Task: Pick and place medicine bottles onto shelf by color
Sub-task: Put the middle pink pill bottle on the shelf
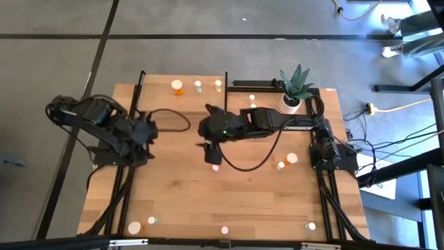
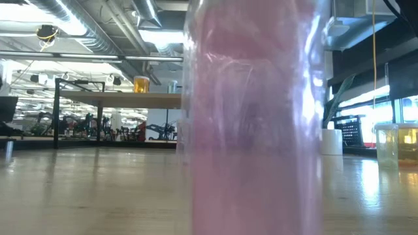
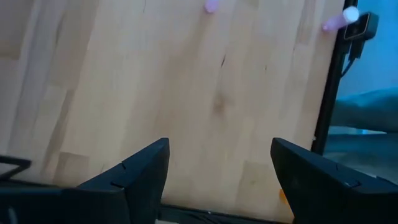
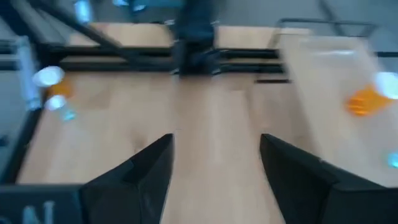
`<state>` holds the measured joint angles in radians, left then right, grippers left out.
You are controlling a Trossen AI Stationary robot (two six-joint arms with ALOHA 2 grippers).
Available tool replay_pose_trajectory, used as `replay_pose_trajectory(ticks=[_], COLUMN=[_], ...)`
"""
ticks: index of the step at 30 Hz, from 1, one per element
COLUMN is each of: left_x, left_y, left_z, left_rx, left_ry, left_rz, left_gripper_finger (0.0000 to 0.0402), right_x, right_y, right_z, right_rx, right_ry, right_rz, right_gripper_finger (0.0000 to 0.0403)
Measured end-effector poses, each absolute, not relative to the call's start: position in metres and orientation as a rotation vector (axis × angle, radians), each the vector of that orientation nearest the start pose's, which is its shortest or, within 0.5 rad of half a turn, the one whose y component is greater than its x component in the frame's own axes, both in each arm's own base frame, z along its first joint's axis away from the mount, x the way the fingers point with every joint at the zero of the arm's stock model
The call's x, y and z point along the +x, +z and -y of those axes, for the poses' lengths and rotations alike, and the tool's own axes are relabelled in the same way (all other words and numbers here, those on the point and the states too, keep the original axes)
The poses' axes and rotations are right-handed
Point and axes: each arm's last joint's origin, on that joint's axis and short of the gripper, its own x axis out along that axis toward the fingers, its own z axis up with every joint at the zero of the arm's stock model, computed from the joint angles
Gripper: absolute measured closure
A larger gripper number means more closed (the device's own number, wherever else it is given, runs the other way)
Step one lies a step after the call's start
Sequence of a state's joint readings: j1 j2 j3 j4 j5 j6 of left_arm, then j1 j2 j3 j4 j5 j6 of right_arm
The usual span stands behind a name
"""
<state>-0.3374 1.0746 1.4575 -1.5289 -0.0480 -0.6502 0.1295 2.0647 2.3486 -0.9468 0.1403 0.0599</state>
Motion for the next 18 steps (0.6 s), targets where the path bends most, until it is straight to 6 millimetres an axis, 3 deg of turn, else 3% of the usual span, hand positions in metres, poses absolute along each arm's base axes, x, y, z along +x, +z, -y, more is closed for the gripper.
replay_pose_trajectory(ticks=[4,10,18], left_x=[0.119,0.109,0.130], left_y=[0.385,0.369,0.337], left_z=[0.047,0.046,0.056], left_rx=[-0.323,-0.293,-0.135], left_ry=[0.111,0.084,-0.042], left_rz=[-1.112,-1.017,-0.928], left_gripper_finger=[0.0127,0.0127,0.0127], right_x=[0.431,0.429,0.417], right_y=[0.397,0.395,0.385], right_z=[-0.058,-0.059,-0.064], right_rx=[0.007,0.167,0.235], right_ry=[0.091,0.102,0.077], right_rz=[-0.738,-0.783,-0.946], right_gripper_finger=[0.0166,0.0166,0.0166])
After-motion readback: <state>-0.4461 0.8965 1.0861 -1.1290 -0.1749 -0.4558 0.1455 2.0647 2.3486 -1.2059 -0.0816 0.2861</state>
